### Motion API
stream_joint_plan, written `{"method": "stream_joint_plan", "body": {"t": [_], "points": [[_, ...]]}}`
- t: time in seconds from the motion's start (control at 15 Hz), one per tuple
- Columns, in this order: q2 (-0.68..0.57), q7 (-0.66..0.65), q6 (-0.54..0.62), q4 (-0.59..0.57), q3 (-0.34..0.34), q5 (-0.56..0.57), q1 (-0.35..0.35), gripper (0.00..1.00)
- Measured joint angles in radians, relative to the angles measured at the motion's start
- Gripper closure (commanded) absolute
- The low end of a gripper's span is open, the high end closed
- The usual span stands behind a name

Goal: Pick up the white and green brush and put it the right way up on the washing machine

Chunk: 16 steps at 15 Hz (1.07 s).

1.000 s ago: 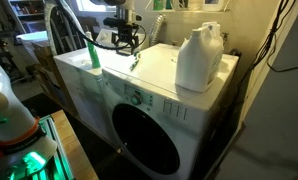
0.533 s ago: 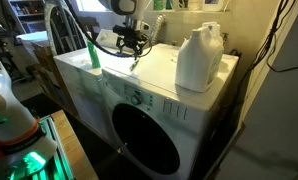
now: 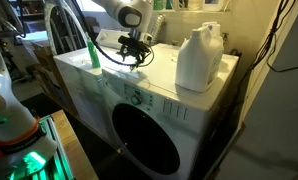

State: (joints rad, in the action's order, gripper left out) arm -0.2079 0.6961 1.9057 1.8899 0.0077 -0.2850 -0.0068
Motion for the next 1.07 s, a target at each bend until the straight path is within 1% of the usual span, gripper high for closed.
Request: {"method": "stream_joint_plan", "body": {"t": [0.33,0.47,0.53,0.73,0.87,1.07], "points": [[-0.044,0.000,0.027,-0.023,0.015,-0.012,-0.008,0.00],[-0.052,0.000,0.027,-0.035,0.022,-0.013,-0.010,0.18],[-0.056,0.000,0.028,-0.040,0.026,-0.013,-0.010,0.32],[-0.072,-0.001,0.028,-0.061,0.039,-0.013,-0.010,0.55],[-0.081,-0.002,0.028,-0.072,0.045,-0.013,-0.010,0.73],[-0.094,-0.002,0.030,-0.084,0.047,-0.013,-0.010,0.94]]}}
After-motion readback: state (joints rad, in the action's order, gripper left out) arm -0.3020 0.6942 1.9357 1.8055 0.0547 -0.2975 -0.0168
